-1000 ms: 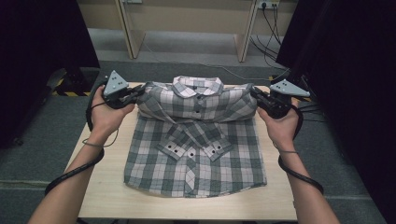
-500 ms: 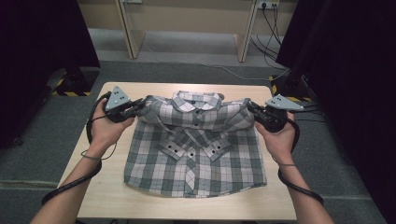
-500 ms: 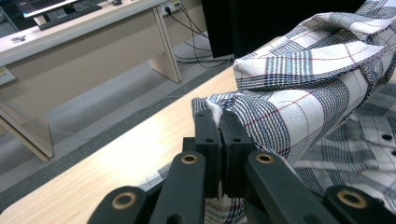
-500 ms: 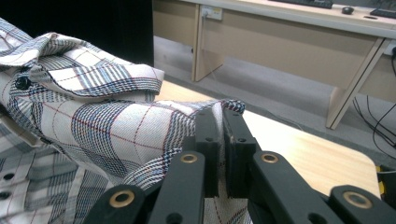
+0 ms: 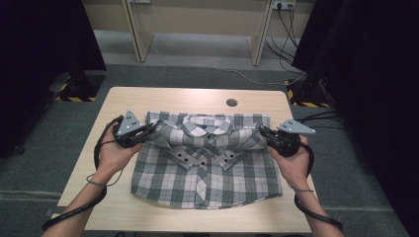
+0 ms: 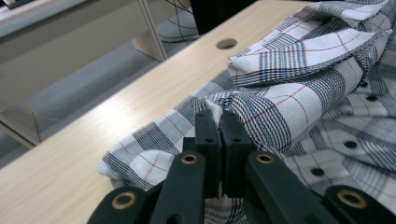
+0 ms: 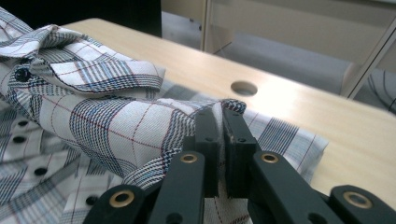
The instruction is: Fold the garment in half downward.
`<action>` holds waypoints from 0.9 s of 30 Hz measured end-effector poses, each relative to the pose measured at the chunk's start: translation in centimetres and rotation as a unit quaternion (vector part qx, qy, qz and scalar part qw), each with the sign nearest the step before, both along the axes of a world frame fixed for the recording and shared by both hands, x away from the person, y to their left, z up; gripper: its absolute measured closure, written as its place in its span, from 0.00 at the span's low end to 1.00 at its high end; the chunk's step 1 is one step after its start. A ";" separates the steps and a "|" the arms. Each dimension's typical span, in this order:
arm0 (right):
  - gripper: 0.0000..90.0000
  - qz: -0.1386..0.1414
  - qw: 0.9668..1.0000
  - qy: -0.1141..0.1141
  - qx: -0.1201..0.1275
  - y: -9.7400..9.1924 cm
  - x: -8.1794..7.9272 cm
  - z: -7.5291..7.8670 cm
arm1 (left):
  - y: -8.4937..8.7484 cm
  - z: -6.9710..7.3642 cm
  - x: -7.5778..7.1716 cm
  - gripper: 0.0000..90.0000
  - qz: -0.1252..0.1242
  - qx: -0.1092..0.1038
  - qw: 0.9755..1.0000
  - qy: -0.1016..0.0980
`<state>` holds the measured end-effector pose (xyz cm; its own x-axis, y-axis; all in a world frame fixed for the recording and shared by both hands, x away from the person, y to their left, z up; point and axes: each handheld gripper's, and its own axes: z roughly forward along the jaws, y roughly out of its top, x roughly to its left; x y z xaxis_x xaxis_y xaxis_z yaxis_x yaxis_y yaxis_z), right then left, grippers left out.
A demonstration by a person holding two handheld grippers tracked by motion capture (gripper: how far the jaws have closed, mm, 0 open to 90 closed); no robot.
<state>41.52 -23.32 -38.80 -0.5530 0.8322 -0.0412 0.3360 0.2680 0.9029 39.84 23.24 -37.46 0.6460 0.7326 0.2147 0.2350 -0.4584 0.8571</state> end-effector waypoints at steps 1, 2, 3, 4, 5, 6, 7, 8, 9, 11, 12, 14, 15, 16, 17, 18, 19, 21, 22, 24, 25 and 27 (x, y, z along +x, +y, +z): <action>0.97 0.001 1.000 0.003 -0.001 -0.1 -0.2 -0.3 | 0.0 -0.4 -0.2 0.97 -0.001 0.002 1.000 0.004; 0.97 0.003 1.000 0.010 0.002 -0.1 -0.4 -0.7 | -0.1 -0.7 -0.4 0.97 -0.003 0.004 1.000 0.008; 0.97 0.004 1.000 0.015 0.006 -0.2 -0.5 -1.0 | -0.1 -1.0 -0.6 0.97 -0.004 0.004 1.000 0.012; 0.97 0.005 1.000 0.018 0.003 -0.2 -0.7 -1.3 | -0.1 -1.4 -0.8 0.97 -0.005 0.004 1.000 0.014; 0.97 0.006 1.000 0.021 0.001 -0.2 -0.9 -1.6 | -0.1 -1.7 -1.0 0.97 -0.006 0.006 1.000 0.017; 0.97 0.007 1.000 0.025 0.002 -0.2 -1.1 -1.8 | -0.1 -2.1 -1.1 0.97 -0.006 0.007 1.000 0.021; 0.97 0.009 1.000 0.027 0.001 -0.2 -1.3 -2.1 | -0.1 -2.4 -1.3 0.97 -0.007 0.008 1.000 0.025; 0.97 0.011 1.000 0.029 -0.001 -0.2 -1.5 -2.3 | -0.1 -2.7 -1.5 0.97 -0.009 0.010 0.999 0.029; 0.97 0.012 0.999 0.032 -0.001 -0.2 -1.7 -2.5 | 0.0 -2.9 -1.6 0.96 -0.011 0.014 0.999 0.027; 0.97 0.014 0.999 0.036 -0.003 -0.2 -1.9 -2.7 | 0.0 -3.2 -1.7 0.97 -0.011 0.016 0.999 0.030; 0.97 0.016 0.999 0.040 -0.004 -0.2 -2.1 -2.9 | 0.0 -3.5 -1.9 0.97 -0.013 0.018 0.999 0.035; 0.97 0.018 0.999 0.050 -0.006 -0.3 -2.6 -3.5 | 0.0 -4.1 -2.2 0.96 -0.014 0.020 0.999 0.044; 0.96 0.018 0.998 0.053 -0.007 -0.3 -2.8 -3.7 | 0.0 -4.3 -2.3 0.96 -0.014 0.018 0.998 0.054; 0.97 0.018 0.998 0.056 -0.007 -0.3 -2.9 -3.9 | 0.0 -4.7 -2.4 0.96 -0.016 0.022 0.998 0.059; 0.96 0.020 0.998 0.061 -0.010 -0.3 -3.1 -4.2 | 0.0 -4.9 -2.5 0.96 -0.017 0.023 0.998 0.062; 0.96 0.020 0.998 0.064 -0.011 -0.3 -3.3 -4.5 | 0.0 -5.1 -2.6 0.96 -0.017 0.026 0.997 0.066; 0.96 0.021 0.997 0.068 -0.013 -0.3 -3.4 -4.7 | 0.0 -5.3 -2.7 0.96 -0.018 0.029 0.997 0.070; 0.96 0.024 0.997 0.077 -0.019 -0.3 -3.7 -5.2 | -0.1 -5.8 -2.9 0.96 -0.021 0.034 0.996 0.077; 0.96 0.024 0.996 0.081 -0.020 -0.3 -3.8 -5.4 | -0.1 -6.0 -3.0 0.96 -0.022 0.036 0.996 0.079; 0.96 0.025 0.995 0.090 -0.021 -0.4 -4.0 -5.8 | -0.1 -6.5 -3.2 0.96 -0.025 0.040 0.995 0.091; 0.96 0.026 0.995 0.096 -0.023 -0.4 -4.2 -6.0 | -0.1 -6.7 -3.3 0.96 -0.027 0.042 0.994 0.095; 0.96 0.026 0.994 0.106 -0.025 -0.4 -4.4 -6.4 | -0.3 -7.3 -3.4 0.96 -0.028 0.049 0.993 0.106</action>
